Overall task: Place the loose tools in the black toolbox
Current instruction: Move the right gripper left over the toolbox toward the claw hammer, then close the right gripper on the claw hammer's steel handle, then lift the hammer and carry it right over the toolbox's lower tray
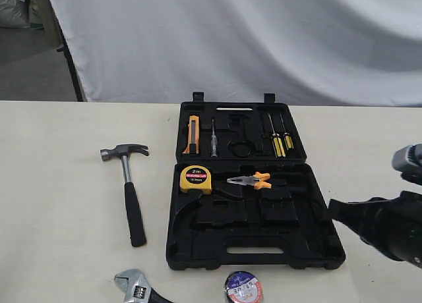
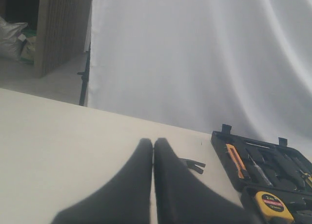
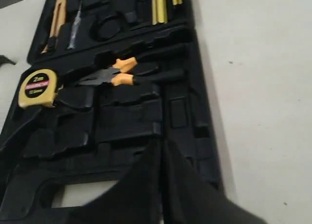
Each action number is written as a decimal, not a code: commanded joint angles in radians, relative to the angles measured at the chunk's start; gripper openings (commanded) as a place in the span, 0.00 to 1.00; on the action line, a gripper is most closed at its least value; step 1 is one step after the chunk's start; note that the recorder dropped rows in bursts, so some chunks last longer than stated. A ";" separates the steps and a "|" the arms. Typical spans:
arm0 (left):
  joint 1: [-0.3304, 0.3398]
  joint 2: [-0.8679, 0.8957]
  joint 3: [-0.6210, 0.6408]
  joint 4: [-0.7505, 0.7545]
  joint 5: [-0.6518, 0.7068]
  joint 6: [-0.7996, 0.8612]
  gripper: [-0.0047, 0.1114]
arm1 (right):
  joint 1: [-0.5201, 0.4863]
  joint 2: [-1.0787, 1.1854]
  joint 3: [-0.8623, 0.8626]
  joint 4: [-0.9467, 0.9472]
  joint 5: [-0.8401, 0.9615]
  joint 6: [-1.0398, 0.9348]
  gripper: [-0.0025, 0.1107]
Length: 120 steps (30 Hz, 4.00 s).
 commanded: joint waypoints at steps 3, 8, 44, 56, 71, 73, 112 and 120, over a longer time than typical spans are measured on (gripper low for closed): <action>0.025 -0.003 -0.003 0.004 -0.007 -0.005 0.05 | 0.059 0.030 -0.006 -0.011 -0.143 -0.004 0.02; 0.025 -0.003 -0.003 0.004 -0.007 -0.005 0.05 | 0.059 0.030 -0.055 -0.011 -0.107 -0.057 0.02; 0.025 -0.003 -0.003 0.004 -0.007 -0.005 0.05 | 0.439 1.169 -1.620 -0.124 0.762 -0.433 0.69; 0.025 -0.003 -0.003 0.004 -0.007 -0.005 0.05 | 0.400 1.445 -1.954 -0.192 0.824 -0.434 0.63; 0.025 -0.003 -0.003 0.004 -0.007 -0.005 0.05 | 0.453 1.465 -2.004 -0.097 0.851 -0.440 0.02; 0.025 -0.003 -0.003 0.004 -0.007 -0.005 0.05 | 0.457 1.449 -2.004 -0.054 0.851 -0.440 0.02; 0.025 -0.003 -0.003 0.004 -0.007 -0.005 0.05 | -0.165 0.662 -1.096 0.543 1.397 -1.678 0.02; 0.025 -0.003 -0.003 0.004 -0.007 -0.005 0.05 | -0.103 0.718 -0.941 0.491 1.372 -2.117 0.02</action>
